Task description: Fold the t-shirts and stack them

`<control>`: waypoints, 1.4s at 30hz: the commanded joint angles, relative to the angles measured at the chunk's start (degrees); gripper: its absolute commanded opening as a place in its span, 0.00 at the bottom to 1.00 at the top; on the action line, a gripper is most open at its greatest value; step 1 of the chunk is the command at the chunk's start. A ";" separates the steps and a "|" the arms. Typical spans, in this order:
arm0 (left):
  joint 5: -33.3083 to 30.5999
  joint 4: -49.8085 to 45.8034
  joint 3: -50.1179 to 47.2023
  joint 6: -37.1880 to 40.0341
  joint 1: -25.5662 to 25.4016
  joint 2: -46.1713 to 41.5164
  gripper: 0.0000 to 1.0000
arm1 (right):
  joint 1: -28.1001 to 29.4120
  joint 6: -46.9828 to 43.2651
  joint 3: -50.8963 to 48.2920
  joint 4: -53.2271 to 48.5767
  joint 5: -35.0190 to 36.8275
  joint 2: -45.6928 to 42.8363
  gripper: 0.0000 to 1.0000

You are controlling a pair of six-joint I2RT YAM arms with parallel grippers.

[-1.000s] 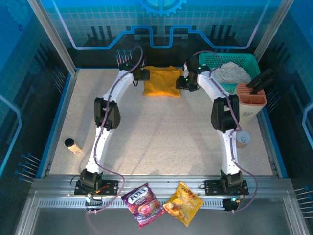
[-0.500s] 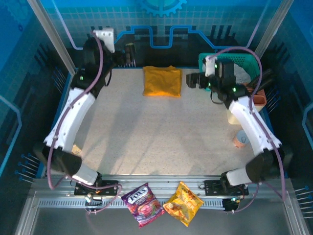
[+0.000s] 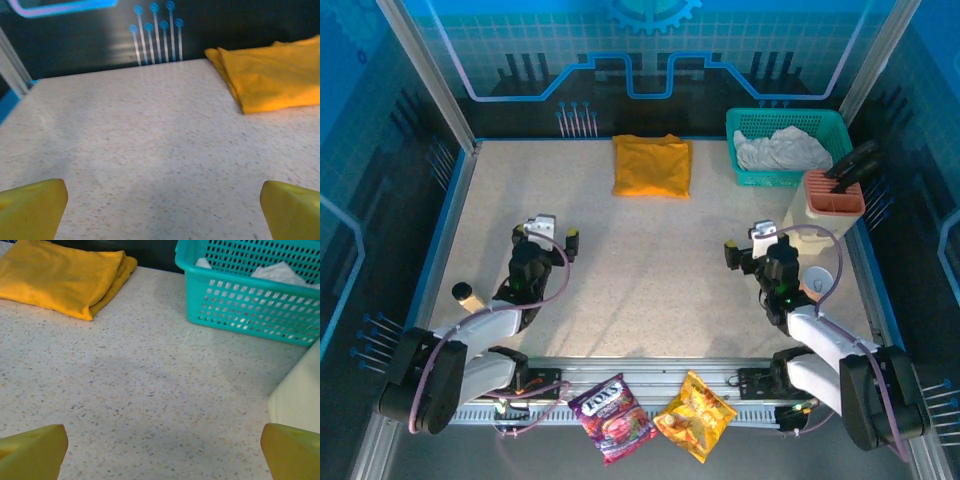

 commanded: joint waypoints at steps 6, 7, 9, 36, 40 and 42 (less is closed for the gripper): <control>-2.58 27.11 -4.37 -2.97 4.33 16.22 1.00 | -1.59 -0.71 -1.59 23.44 2.02 12.06 1.00; -0.14 29.76 -4.10 -2.45 4.64 19.39 0.99 | -1.70 -1.35 -2.19 27.07 1.44 13.72 1.00; 0.93 34.53 -3.29 -2.01 4.75 26.30 0.99 | -1.86 -2.25 -3.04 34.11 0.91 18.11 1.00; 14.75 9.98 7.85 -7.77 13.01 24.20 0.99 | -8.05 1.96 8.74 21.90 -9.45 29.02 1.00; 14.77 9.78 7.93 -7.77 13.01 24.24 1.00 | -8.06 1.88 8.83 21.90 -9.50 29.01 1.00; 14.78 9.75 7.99 -7.86 13.02 24.20 1.00 | -8.00 1.92 8.75 21.89 -9.44 29.02 1.00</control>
